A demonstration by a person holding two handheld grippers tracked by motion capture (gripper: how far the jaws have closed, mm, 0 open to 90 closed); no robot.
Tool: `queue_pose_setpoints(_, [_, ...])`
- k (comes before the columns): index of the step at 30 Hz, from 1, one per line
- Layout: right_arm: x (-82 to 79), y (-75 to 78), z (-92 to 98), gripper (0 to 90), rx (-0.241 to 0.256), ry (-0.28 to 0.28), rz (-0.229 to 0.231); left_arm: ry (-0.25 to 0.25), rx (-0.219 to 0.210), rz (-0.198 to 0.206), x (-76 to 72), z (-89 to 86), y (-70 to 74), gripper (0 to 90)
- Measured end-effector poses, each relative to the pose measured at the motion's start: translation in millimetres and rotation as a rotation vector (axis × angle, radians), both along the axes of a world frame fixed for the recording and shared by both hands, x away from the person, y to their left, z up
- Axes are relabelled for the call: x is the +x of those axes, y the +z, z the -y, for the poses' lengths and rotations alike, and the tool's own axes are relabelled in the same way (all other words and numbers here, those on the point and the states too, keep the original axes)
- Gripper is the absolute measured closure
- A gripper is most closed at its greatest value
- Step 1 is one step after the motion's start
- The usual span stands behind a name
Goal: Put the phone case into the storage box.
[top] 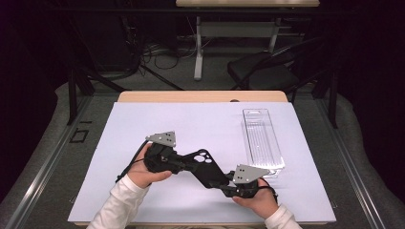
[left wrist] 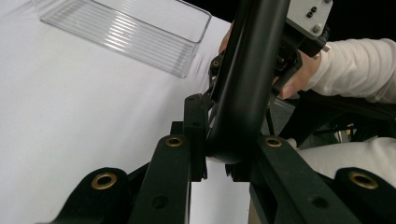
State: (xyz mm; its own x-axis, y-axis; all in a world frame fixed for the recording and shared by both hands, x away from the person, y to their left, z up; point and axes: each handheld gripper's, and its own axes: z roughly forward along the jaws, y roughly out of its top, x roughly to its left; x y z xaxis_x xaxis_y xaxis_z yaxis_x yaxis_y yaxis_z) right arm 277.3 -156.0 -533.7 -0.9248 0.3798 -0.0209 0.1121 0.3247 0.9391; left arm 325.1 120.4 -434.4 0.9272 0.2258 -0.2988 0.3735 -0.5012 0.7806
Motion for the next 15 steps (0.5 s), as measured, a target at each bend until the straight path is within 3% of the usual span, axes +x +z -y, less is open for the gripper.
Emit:
queue_pose_setpoints(9, [-2.0, 0.1, -0.6, 64.3, 0.001, -0.02, 0.012, 0.034, -0.011, -0.066, 2.1, 0.1, 0.3, 81.1])
queue_pose_setpoints(15, [-2.3, -0.7, -2.1, 58.3, -0.004, -0.028, 0.018, 0.05, -0.01, -0.089, 4.1, -0.8, -0.1, 81.1])
